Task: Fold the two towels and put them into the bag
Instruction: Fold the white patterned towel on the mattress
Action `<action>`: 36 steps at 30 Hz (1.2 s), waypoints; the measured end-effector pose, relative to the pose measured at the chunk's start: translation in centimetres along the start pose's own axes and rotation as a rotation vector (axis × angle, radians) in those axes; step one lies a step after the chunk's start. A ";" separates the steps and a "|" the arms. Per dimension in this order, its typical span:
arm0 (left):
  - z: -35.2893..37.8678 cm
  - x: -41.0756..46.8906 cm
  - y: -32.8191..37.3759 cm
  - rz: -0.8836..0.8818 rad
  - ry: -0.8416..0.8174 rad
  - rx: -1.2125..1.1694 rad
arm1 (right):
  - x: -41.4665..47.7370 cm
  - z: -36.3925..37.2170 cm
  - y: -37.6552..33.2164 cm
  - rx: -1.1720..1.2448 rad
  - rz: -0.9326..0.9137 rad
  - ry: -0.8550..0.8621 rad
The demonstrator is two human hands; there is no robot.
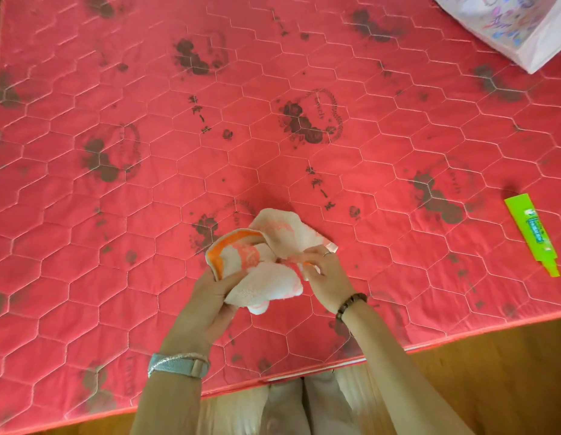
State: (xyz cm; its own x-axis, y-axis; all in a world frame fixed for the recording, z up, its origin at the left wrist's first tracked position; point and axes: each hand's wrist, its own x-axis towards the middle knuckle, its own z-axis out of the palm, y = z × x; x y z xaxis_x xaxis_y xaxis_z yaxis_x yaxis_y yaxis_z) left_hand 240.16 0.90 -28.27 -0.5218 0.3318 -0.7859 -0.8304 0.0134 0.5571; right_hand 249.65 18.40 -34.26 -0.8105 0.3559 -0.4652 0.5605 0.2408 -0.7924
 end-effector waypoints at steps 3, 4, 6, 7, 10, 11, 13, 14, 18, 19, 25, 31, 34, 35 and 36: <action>0.0 -0.1 -0.7 0.005 -0.045 0.015 | -0.2 0.0 0.3 0.145 0.123 -0.127; 0.0 -0.1 -1.0 0.005 -0.050 0.003 | -0.4 -0.1 0.2 0.173 0.140 -0.163; -0.1 0.0 -1.5 -0.005 -0.046 -0.017 | -0.6 -0.2 0.2 0.146 0.131 -0.228; -0.1 0.1 -1.8 -0.010 -0.044 -0.018 | -0.6 -0.1 0.4 0.114 0.120 -0.259; 0.2 0.2 -2.6 -0.020 -0.067 0.026 | -0.7 -0.1 0.1 0.101 0.108 -0.335; 0.4 0.3 -2.8 -0.019 -0.080 0.043 | -0.8 -0.1 -0.1 0.110 0.103 -0.347; 0.4 0.5 -3.2 -0.024 -0.102 0.068 | -0.9 -0.3 -0.3 0.101 0.088 -0.374; 0.4 0.5 -3.4 -0.024 -0.118 0.076 | -0.9 -0.3 -0.3 0.079 0.072 -0.392; 0.3 0.4 -3.5 -0.008 -0.200 0.138 | -0.9 -0.5 0.2 0.040 0.056 -0.466; 0.3 0.3 -3.4 -0.007 -0.222 0.152 | -0.8 -0.6 0.4 0.025 0.053 -0.483; -0.3 1.4 -4.4 0.004 -0.184 0.196 | -1.1 -0.9 1.3 0.086 -0.020 -0.368; 1.4 0.8 -5.0 0.255 0.267 0.550 | -1.7 -1.3 1.4 0.153 -0.048 -0.183; 2.4 0.6 -5.0 0.342 0.051 0.540 | -2.0 -1.4 1.3 0.222 -0.044 -0.138; 2.5 0.8 -5.2 0.340 -0.017 0.565 | -2.1 -1.5 1.1 0.246 -0.049 -0.124; 2.7 0.8 -5.3 0.330 -0.060 0.592 | -2.3 -1.6 1.1 0.264 -0.054 -0.108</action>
State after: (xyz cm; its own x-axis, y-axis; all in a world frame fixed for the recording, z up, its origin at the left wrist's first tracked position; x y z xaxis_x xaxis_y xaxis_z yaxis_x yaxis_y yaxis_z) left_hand 244.66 3.62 -31.11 -0.7034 0.4591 -0.5426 -0.3736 0.4106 0.8318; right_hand 252.37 19.34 -33.43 -0.8595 0.2473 -0.4474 0.4637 0.0088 -0.8859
